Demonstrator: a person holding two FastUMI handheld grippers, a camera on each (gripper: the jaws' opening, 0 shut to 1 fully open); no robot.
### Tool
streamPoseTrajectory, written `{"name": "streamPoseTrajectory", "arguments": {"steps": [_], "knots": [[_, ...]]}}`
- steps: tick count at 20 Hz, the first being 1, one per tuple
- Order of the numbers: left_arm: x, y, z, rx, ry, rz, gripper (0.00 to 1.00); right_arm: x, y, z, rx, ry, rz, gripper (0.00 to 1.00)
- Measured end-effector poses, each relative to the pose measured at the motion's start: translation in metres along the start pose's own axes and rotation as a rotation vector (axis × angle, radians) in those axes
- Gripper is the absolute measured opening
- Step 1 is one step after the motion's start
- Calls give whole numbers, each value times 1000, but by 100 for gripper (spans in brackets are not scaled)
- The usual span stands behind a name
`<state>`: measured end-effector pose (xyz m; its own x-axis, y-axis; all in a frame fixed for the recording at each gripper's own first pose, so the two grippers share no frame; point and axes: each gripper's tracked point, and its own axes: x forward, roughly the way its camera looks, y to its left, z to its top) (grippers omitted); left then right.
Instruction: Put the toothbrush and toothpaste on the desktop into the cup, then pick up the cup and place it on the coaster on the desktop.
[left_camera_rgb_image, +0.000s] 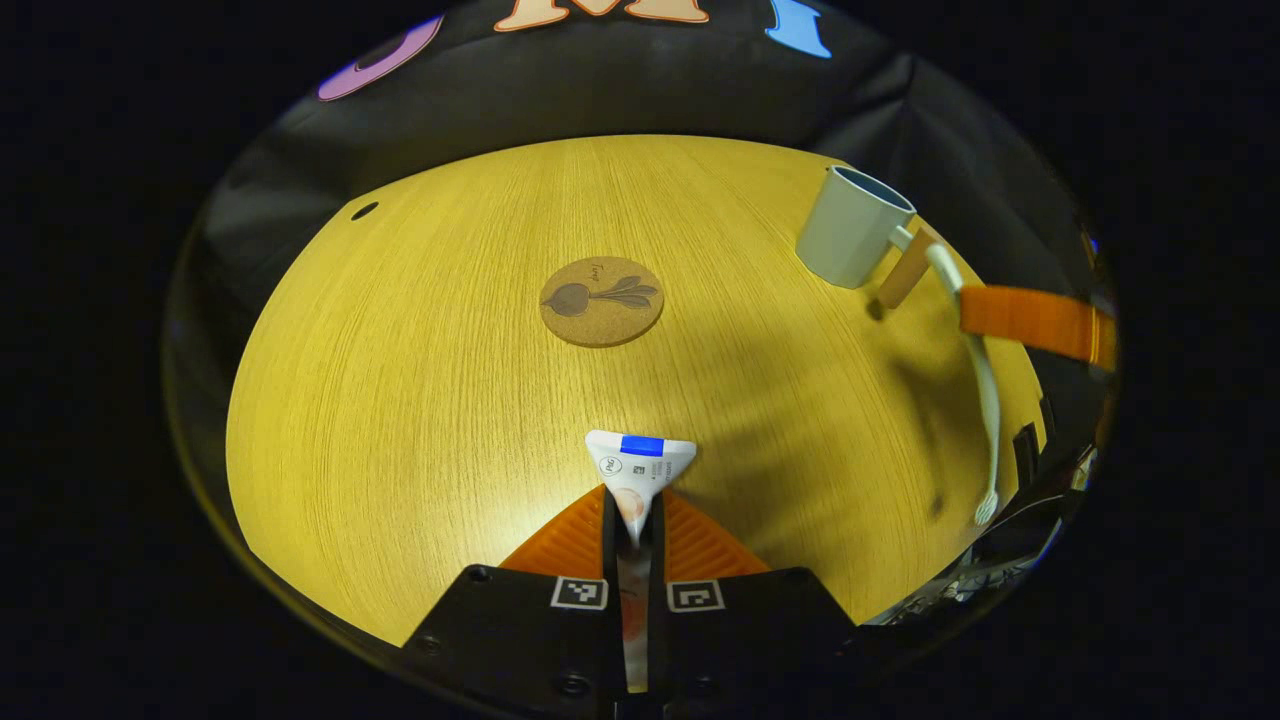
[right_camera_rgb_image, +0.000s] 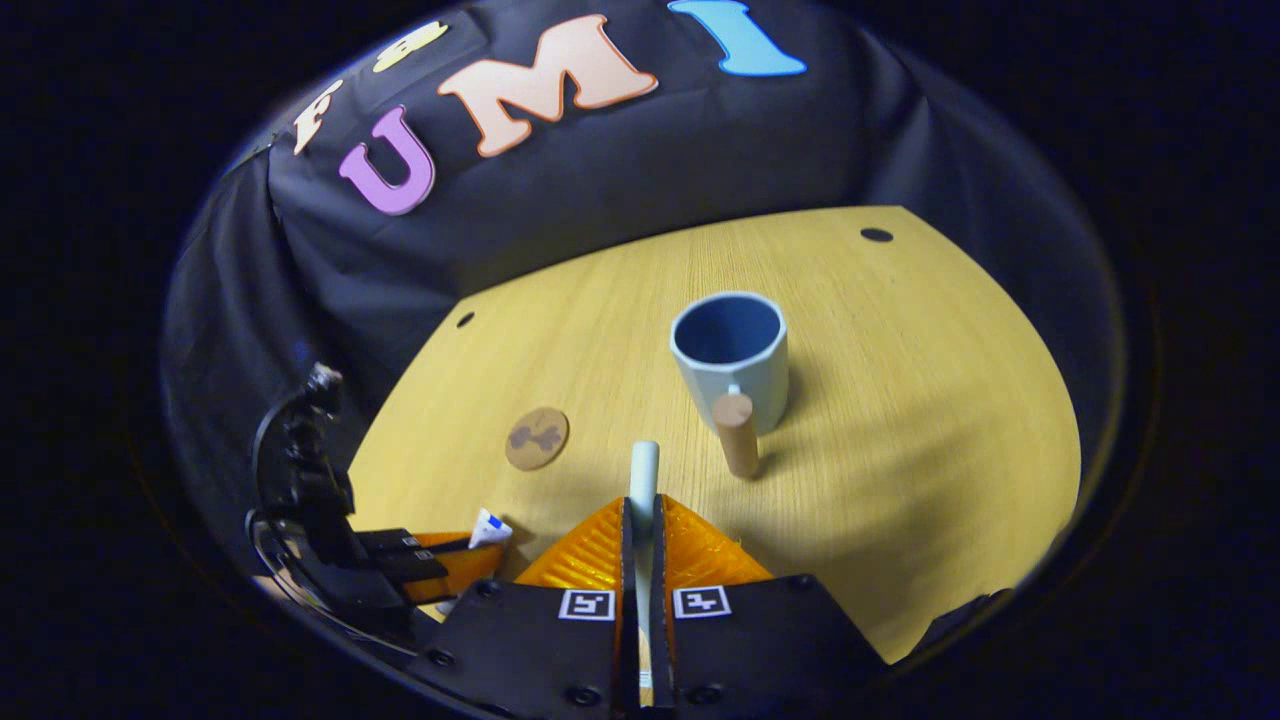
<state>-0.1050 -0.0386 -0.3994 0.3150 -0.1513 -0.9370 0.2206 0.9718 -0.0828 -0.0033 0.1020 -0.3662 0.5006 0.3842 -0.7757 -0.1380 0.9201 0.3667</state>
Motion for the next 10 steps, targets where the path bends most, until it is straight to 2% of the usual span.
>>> {"name": "streamPoseTrajectory", "arguments": {"steps": [4,10], "knots": [[-2,-1,2,-8,1,3,7,-15,9,48,18,-110,26,7],[-4,-1,4,-38,1,-6,7,-33,11,120,-16,-316,24,7]]}}
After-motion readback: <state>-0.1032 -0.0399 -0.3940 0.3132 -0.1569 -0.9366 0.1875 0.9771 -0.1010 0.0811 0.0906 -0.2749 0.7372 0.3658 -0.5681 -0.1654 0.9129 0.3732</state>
